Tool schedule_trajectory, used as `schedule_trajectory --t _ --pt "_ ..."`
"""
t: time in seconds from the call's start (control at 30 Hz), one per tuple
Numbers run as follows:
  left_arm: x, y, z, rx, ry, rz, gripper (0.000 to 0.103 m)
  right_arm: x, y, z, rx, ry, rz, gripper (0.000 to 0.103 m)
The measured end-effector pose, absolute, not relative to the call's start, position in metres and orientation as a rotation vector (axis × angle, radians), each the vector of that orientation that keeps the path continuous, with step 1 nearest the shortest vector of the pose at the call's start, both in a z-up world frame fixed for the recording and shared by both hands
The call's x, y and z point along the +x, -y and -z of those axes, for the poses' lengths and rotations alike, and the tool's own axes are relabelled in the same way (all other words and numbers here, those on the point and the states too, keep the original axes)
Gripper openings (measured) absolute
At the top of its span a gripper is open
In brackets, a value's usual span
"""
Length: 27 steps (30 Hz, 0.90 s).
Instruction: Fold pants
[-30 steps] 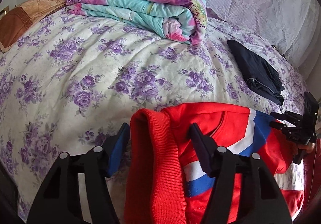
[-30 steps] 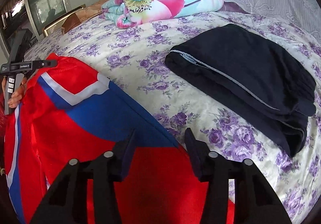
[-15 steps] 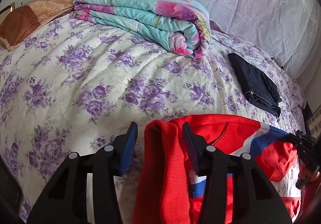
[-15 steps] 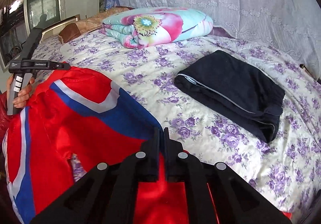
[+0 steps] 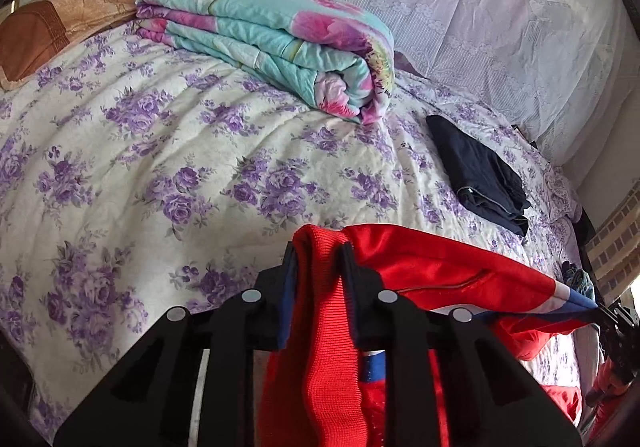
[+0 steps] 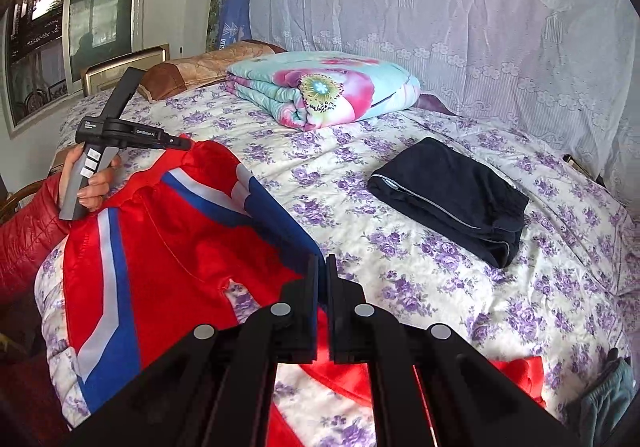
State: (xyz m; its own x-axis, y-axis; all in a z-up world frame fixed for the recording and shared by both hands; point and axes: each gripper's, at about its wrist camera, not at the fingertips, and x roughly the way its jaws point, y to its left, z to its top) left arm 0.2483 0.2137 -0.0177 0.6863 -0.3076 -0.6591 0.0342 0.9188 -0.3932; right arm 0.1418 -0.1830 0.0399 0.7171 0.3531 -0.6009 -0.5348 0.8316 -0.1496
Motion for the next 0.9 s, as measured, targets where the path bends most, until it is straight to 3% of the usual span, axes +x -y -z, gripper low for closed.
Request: schedule_trajectory --t 0.23,0.3,0.37,0.5,0.7,0.83,0.9 --pt "0.18 -0.231 -0.011 -0.488 -0.723 0.239 0.022 0.063 0.193 -0.036 -0.293 -0.527 -0.526 0.004" --pt "0.157 -0.236 -0.012 -0.485 -0.736 0.173 0.032 0.043 0.196 -0.028 -0.28 -0.524 -0.535 0.004" --pt "0.132 -0.242 -0.009 -0.515 -0.749 0.153 0.057 0.026 0.196 -0.014 -0.261 -0.539 -0.547 0.004" --pt "0.102 -0.245 0.0 -0.646 -0.788 0.172 0.06 0.003 0.194 0.018 -0.249 -0.57 -0.55 0.004" --pt "0.122 -0.197 -0.02 -0.636 -0.922 0.195 0.062 -0.008 0.194 0.035 -0.21 -0.597 -0.555 0.004" --pt "0.126 -0.176 -0.04 -0.647 -0.926 0.075 0.079 -0.012 0.196 0.044 -0.195 -0.606 -0.559 0.004" --pt "0.126 -0.17 -0.047 -0.633 -0.914 -0.017 0.079 -0.015 0.195 0.05 -0.199 -0.616 -0.561 0.004"
